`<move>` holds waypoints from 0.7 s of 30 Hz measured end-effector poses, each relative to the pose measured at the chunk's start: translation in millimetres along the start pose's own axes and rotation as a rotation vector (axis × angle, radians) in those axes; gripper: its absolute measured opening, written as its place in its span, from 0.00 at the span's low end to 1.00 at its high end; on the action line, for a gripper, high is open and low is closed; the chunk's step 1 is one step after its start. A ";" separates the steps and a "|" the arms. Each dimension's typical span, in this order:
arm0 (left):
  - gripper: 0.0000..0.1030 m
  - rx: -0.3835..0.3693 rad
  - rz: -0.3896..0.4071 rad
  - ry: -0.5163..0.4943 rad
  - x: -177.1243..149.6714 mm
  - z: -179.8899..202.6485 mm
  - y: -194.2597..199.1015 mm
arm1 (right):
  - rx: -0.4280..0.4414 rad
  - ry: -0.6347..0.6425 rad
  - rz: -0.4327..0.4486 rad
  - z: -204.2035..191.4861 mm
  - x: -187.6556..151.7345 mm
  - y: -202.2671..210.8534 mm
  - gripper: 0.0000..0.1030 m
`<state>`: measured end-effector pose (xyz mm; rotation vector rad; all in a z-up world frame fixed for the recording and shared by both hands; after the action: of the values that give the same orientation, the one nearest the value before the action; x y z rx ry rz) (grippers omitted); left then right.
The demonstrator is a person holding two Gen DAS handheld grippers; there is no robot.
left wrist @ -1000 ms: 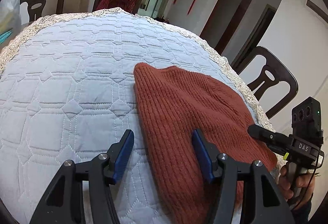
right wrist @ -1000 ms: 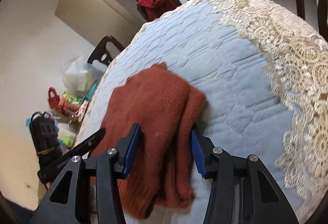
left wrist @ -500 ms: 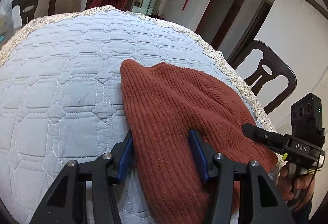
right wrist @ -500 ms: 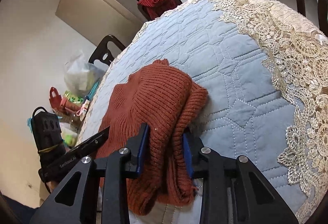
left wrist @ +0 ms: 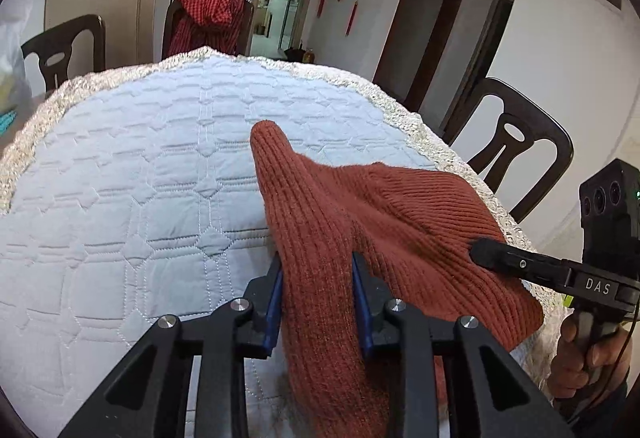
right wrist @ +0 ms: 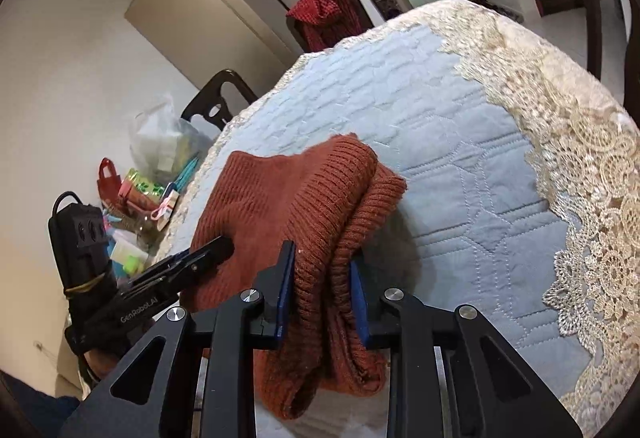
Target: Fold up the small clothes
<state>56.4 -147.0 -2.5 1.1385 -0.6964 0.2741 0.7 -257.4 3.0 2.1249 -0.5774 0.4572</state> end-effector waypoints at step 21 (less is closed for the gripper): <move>0.31 0.137 0.059 0.096 14.7 -101.9 32.2 | 0.128 0.146 -0.067 -88.6 18.7 -72.0 0.25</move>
<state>87.6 -44.1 6.2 1.2275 -0.6339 0.4290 46.0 -151.7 15.3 2.2029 -0.4016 0.6196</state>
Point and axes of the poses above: each gripper's, at about its wrist camera, not at the fingertips, and y roughly against the way its jaws point, z to its right, x to its top, the point moved 7 cm from there along -y, roughly the way its jaws point, and after that the axes turned 7 degrees about -z, right-handed, at the moved point
